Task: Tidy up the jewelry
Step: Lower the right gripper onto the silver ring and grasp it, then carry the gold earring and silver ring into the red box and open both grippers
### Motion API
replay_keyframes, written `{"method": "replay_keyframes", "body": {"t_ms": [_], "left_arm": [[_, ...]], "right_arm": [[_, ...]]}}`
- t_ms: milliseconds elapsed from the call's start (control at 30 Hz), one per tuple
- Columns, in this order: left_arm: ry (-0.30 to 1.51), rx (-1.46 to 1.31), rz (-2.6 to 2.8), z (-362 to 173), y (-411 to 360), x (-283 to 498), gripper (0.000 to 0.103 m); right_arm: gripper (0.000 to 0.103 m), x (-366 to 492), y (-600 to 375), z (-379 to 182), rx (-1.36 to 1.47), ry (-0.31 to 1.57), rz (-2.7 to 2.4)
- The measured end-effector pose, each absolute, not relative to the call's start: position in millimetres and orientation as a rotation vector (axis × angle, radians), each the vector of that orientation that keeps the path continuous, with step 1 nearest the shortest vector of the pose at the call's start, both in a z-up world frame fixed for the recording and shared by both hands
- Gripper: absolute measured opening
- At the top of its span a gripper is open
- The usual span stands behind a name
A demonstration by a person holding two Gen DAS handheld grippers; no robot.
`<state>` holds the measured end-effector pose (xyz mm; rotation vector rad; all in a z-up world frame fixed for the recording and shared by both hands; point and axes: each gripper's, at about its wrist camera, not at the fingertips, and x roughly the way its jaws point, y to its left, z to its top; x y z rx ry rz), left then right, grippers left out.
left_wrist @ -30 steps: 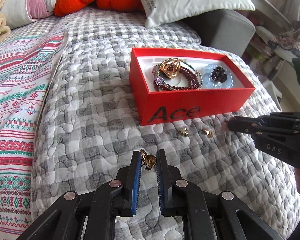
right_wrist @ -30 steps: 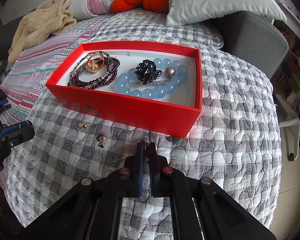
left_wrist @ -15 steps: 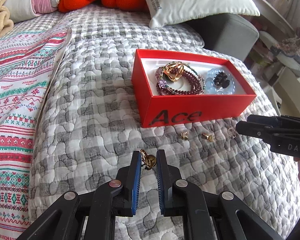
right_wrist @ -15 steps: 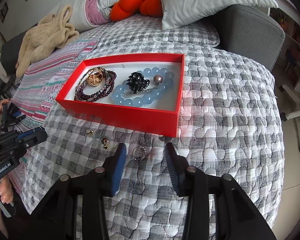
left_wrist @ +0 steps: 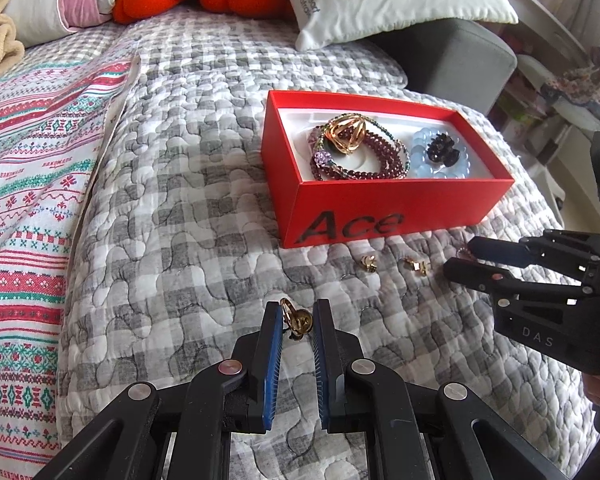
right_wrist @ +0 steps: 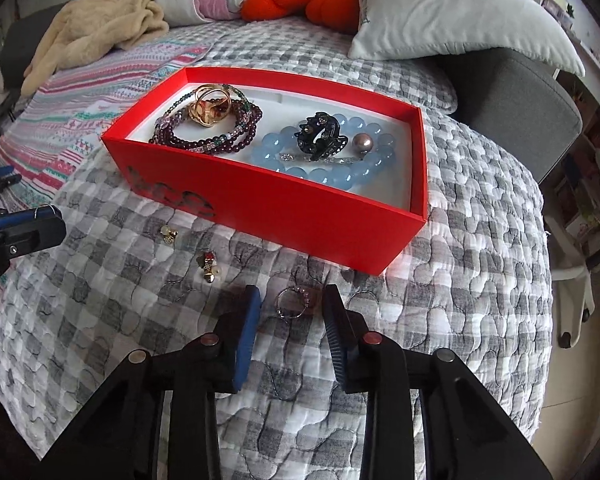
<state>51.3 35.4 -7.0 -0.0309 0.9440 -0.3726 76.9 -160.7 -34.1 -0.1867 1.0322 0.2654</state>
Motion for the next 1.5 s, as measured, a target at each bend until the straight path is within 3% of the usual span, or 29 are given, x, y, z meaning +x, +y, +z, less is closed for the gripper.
{"method": "replay_keyframes", "body": {"t_ms": [100, 800, 1300, 1367, 1500], "left_arm": [[0.941, -0.031, -0.373, -6.6, 36.2, 51.2, 0.010], [0.818, -0.117, -0.407, 27.5, 15.4, 77.3, 0.009], [0.795, -0.031, -0.379, 12.6, -24.9, 110.8, 0.011], [0.800, -0.032, -0.377, 12.9, -25.3, 110.2, 0.013], [0.790, -0.006, -0.358, 16.8, -24.7, 104.2, 0.028]], "right_arm": [[0.017, 78.6, -162.6, -32.5, -0.181, 1.034, 0.269], [0.017, 79.1, -189.8, 27.9, 0.031, 0.917, 0.296], [0.017, 107.3, -205.2, 23.4, 0.113, 0.905, 0.267], [0.017, 108.6, -206.3, 21.8, 0.109, 0.907, 0.267], [0.017, 112.2, -208.6, 19.3, 0.107, 0.911, 0.262]]}}
